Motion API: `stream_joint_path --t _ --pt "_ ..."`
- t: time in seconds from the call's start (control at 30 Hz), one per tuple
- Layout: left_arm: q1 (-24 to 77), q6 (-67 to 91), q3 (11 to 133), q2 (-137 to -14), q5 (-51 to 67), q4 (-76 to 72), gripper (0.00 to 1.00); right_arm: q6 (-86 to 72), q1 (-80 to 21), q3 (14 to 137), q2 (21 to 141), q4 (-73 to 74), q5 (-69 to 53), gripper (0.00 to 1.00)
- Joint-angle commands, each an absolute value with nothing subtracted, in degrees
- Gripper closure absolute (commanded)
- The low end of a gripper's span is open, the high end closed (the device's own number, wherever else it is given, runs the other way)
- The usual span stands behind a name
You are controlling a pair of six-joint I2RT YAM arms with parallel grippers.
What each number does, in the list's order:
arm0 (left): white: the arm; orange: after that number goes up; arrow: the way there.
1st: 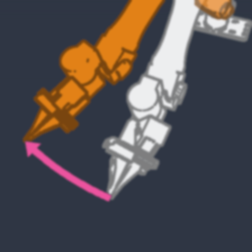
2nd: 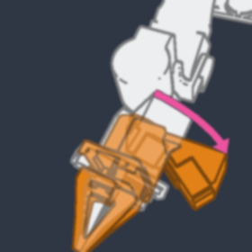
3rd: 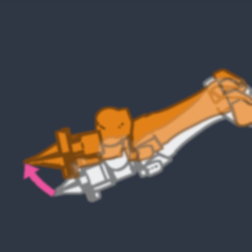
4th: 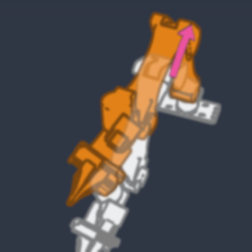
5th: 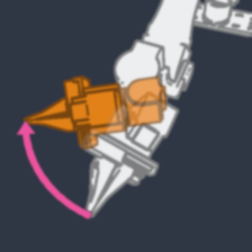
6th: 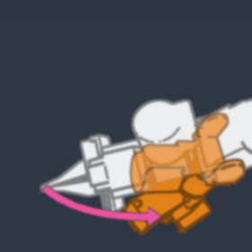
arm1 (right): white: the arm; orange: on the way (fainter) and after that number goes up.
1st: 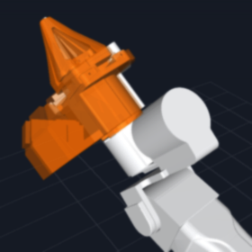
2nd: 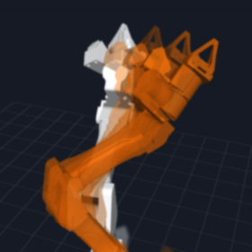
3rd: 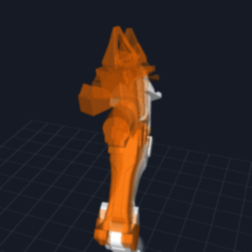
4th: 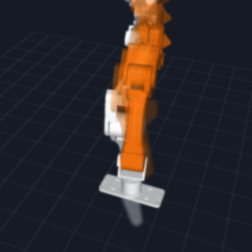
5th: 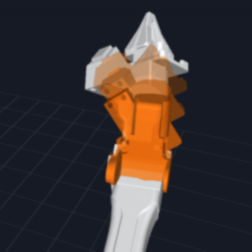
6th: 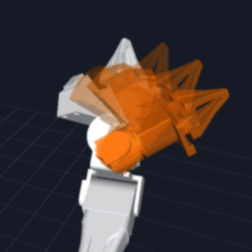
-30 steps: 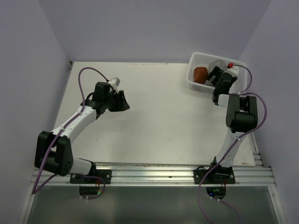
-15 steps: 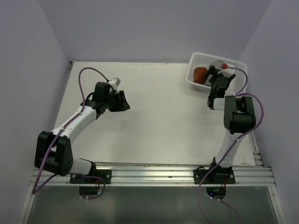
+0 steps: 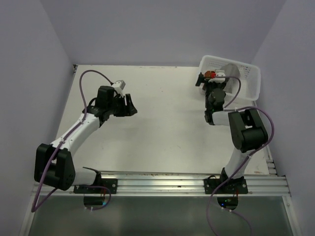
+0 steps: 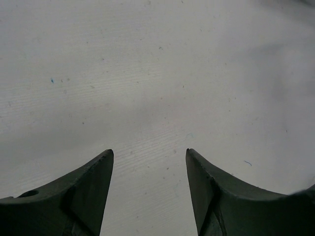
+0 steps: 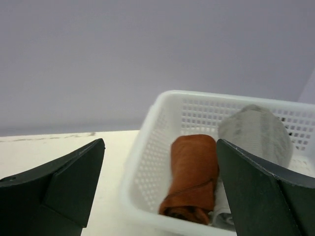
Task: Roll the towels
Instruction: Place the rolled towel into the container
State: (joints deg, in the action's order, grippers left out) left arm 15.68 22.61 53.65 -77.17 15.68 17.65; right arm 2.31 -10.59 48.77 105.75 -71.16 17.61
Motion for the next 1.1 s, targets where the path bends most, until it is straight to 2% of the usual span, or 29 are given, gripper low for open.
stream_joint_path --t 0.0,0.13,0.23,0.27,0.33,0.37,0.4,0.57,0.73,1.07 --pt "14.9 20.4 53.5 -73.0 12.6 15.3 0.35 4.5 -15.5 46.9 98.3 -72.9 20.0 0.01" --pt "14.9 20.0 53.4 -69.1 7.1 16.1 0.21 -3.2 -24.4 45.4 90.5 -58.2 23.2 0.01" --pt "14.9 19.6 52.3 -65.2 2.7 16.0 0.13 -11.7 -27.8 47.3 82.5 -35.7 19.7 0.01" --pt "15.0 19.5 52.1 -64.2 0.5 16.1 0.11 -13.4 -28.6 51.0 80.4 -20.5 18.8 0.01" --pt "15.0 19.5 52.0 -61.8 -2.3 16.8 0.05 -17.7 -30.0 55.2 76.7 -6.5 17.8 0.01" --pt "15.0 19.6 52.0 -61.1 -4.3 17.2 0.03 -18.2 -30.1 57.9 75.9 3.8 17.5 0.01" --pt "15.0 19.5 52.6 -60.1 -5.1 17.8 0.02 -19.0 -30.3 58.9 73.9 8.0 17.1 0.01" --pt "15.0 18.6 53.0 -57.3 -10.9 21.0 0.0 -19.7 -30.3 58.3 67.1 24.4 20.0 0.01" --pt "15.0 18.3 46.6 -53.1 -10.7 17.6 0.0 -20.3 -30.2 55.8 61.8 32.1 20.6 0.01" --pt "15.0 17.8 45.7 -52.0 -11.8 17.8 0.0 -23.2 -30.2 58.9 67.5 41.9 26.5 0.01"
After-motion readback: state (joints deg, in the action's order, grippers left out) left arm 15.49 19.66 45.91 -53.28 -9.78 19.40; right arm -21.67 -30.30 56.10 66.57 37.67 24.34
